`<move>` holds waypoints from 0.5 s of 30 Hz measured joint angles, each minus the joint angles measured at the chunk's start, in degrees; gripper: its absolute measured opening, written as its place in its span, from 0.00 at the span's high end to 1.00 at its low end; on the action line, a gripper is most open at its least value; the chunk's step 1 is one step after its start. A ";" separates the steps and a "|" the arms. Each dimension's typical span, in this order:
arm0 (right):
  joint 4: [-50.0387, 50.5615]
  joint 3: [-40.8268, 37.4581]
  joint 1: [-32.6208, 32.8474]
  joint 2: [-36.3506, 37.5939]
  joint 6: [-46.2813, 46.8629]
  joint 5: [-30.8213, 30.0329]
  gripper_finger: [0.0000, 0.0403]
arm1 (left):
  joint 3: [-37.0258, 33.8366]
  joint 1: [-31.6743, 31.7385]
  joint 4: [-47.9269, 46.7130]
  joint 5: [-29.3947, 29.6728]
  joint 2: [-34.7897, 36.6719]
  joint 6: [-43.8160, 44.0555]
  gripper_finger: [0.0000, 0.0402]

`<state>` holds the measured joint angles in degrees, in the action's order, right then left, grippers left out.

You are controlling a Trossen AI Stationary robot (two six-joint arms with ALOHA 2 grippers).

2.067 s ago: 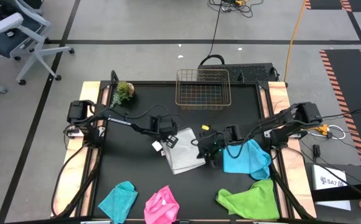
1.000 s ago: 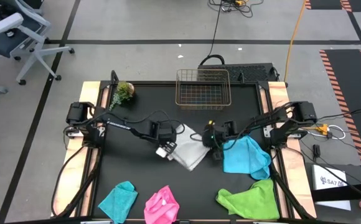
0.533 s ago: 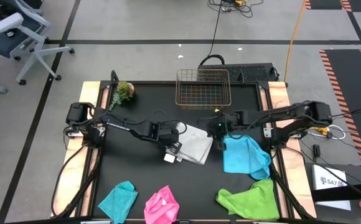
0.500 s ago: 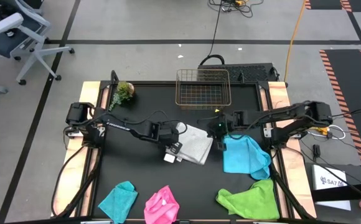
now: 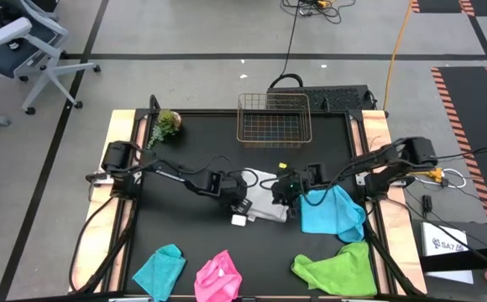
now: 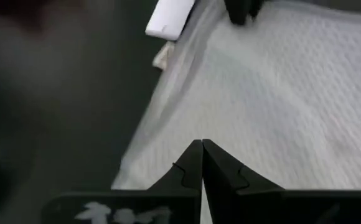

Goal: Fold microfiber towels
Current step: Fold the gray towel

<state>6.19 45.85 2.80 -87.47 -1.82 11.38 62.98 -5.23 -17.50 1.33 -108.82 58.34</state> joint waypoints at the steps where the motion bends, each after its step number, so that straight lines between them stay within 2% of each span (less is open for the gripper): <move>1: -0.66 0.01 0.27 -1.12 0.40 0.99 1.00 | -0.01 0.00 1.02 -0.01 -0.04 -0.50 0.80; 8: 2.58 0.03 2.54 -5.49 2.07 4.30 1.00 | -0.15 0.11 2.70 0.02 -0.04 -1.29 0.80; 12: 9.77 0.05 3.28 -4.40 5.19 8.14 1.00 | -0.13 0.11 2.71 0.18 -0.38 -1.22 0.80; 15: 16.51 0.02 3.91 -2.39 5.39 8.18 1.00 | -0.13 0.10 2.74 0.65 -0.58 -1.21 0.80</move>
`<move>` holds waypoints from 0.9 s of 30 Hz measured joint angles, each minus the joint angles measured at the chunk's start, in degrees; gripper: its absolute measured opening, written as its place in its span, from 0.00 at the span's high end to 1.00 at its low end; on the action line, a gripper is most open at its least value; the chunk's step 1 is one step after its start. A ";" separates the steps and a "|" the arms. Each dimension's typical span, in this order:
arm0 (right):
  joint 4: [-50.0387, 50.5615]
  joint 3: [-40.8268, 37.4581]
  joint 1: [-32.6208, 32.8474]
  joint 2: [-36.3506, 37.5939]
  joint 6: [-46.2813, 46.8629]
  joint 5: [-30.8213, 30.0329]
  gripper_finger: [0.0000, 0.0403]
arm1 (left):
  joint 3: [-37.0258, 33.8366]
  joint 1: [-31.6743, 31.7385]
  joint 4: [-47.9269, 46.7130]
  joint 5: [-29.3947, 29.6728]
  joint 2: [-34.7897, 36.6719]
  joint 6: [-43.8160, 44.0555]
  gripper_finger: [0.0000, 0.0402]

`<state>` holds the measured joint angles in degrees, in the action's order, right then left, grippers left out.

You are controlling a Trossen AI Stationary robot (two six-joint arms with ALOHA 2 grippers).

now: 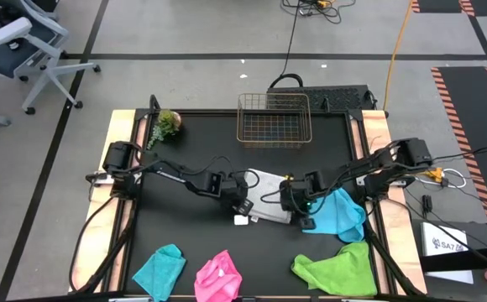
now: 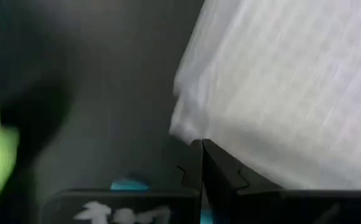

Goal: Fold microfiber towels
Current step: Fold the gray towel

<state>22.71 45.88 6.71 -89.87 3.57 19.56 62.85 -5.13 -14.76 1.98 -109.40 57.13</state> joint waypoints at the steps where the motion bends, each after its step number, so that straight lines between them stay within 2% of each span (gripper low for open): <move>1: 1.03 -0.01 0.04 0.58 -0.11 -0.09 1.00 | 0.00 -0.01 -0.03 0.09 0.00 0.01 0.80; 5: 1.73 -0.01 -0.09 3.06 0.05 -1.76 1.00 | 0.00 -0.01 0.17 0.26 -0.04 -0.05 0.80; 11: -4.56 0.01 -0.84 6.35 -0.13 -5.37 1.00 | -0.06 -0.01 1.11 0.39 -0.08 0.01 0.80; 27: -8.93 0.01 -2.18 2.22 -1.27 -10.65 1.00 | -0.09 0.07 1.64 -0.22 -0.15 0.80 0.80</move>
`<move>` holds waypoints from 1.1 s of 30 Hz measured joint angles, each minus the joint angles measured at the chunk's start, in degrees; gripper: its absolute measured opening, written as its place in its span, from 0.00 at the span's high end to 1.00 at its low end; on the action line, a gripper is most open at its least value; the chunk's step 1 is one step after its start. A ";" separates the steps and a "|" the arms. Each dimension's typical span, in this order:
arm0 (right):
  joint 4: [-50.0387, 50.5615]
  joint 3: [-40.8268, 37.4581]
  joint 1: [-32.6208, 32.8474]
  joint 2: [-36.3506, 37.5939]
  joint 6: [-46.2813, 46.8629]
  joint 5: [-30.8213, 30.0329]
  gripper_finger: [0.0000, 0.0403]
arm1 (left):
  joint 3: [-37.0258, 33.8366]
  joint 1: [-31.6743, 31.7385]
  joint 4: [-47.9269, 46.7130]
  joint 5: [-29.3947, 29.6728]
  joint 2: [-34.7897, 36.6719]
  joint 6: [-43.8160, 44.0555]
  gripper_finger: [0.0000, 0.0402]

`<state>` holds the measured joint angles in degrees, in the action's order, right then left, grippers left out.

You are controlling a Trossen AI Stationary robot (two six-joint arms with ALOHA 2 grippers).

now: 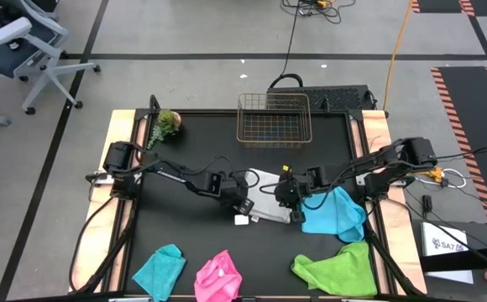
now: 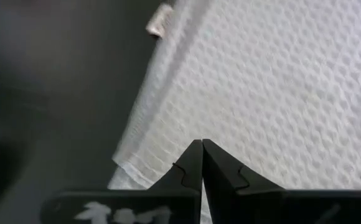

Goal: Fold microfiber towels
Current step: Fold the gray towel

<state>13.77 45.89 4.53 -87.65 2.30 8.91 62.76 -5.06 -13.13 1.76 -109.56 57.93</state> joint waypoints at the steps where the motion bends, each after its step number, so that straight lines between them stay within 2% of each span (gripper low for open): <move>1: 0.50 0.00 0.02 -0.21 -0.09 -0.16 1.00 | 0.00 0.00 0.00 -0.02 0.00 0.00 0.80; 4: 2.93 0.00 -0.04 -0.20 0.56 -1.64 1.00 | 0.00 0.00 0.02 -0.04 0.00 0.00 0.80; 9: 7.61 0.00 -0.07 2.06 6.96 -4.69 0.97 | 0.00 0.07 0.00 -0.09 0.00 -0.02 0.80; 17: 10.82 -0.02 -0.04 3.18 25.73 -4.66 0.77 | -0.02 1.28 0.25 -0.67 -0.07 -0.22 0.80; 25: 12.58 -0.02 -0.04 3.18 39.96 -4.36 0.58 | -0.04 2.15 0.92 -0.63 -0.09 -2.55 0.80; 33: 12.88 -0.02 -0.06 3.18 53.32 -0.54 0.53 | -0.07 1.99 1.51 -0.44 -0.09 -2.73 0.80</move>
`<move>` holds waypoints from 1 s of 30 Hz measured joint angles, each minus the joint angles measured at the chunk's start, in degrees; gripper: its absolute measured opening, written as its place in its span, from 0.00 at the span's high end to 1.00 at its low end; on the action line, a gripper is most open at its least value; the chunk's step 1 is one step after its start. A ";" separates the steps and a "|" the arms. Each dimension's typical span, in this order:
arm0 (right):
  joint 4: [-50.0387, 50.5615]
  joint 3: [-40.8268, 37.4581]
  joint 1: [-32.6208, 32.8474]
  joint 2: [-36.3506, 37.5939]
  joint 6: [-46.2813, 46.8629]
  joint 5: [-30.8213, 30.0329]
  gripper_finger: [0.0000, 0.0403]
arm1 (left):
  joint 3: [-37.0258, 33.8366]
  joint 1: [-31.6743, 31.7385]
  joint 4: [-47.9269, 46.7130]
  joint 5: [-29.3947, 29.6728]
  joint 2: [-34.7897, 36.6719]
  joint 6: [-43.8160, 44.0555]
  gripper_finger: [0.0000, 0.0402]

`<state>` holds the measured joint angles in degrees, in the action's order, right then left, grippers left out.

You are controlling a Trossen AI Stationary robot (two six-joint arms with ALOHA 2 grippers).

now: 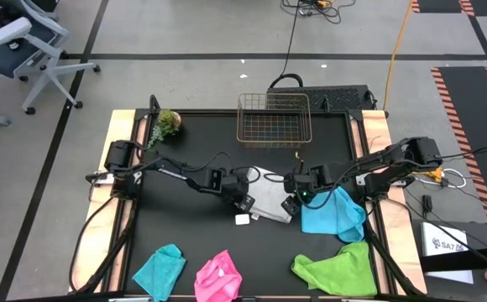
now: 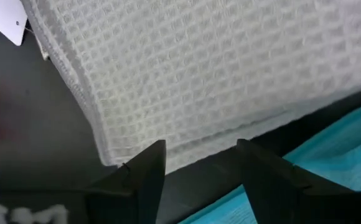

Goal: Fold microfiber towels
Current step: Fold the gray towel, then put the gray towel into the wire basket

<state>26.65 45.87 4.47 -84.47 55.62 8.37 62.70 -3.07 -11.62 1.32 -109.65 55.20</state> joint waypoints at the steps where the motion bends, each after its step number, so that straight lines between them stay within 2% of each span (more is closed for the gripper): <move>1: 0.06 0.00 0.00 0.00 0.64 0.63 0.53 | 0.00 -0.10 -0.01 0.00 0.00 -0.02 0.80; 6: 1.16 0.00 0.00 0.00 2.22 3.97 0.53 | 0.02 -1.67 -0.28 -0.37 0.00 0.04 0.80; 11: 2.51 -0.25 0.01 0.00 2.14 3.11 0.53 | 0.02 -3.81 -0.38 -1.05 0.00 1.43 0.80; 14: -1.01 -2.66 -0.04 0.00 2.55 0.65 0.53 | 0.02 -4.23 -0.46 -1.05 0.00 2.56 0.80; 21: -13.70 -10.54 -0.55 0.55 10.16 0.93 0.53 | 0.02 -4.28 -0.20 -1.10 0.02 4.99 0.80; 30: -21.07 -11.69 -0.52 0.16 9.61 0.04 0.53 | 0.01 -4.30 1.07 -0.13 0.02 5.35 0.80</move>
<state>5.59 34.17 3.95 -84.30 65.24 8.41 62.70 -7.38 -10.55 1.20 -109.62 60.55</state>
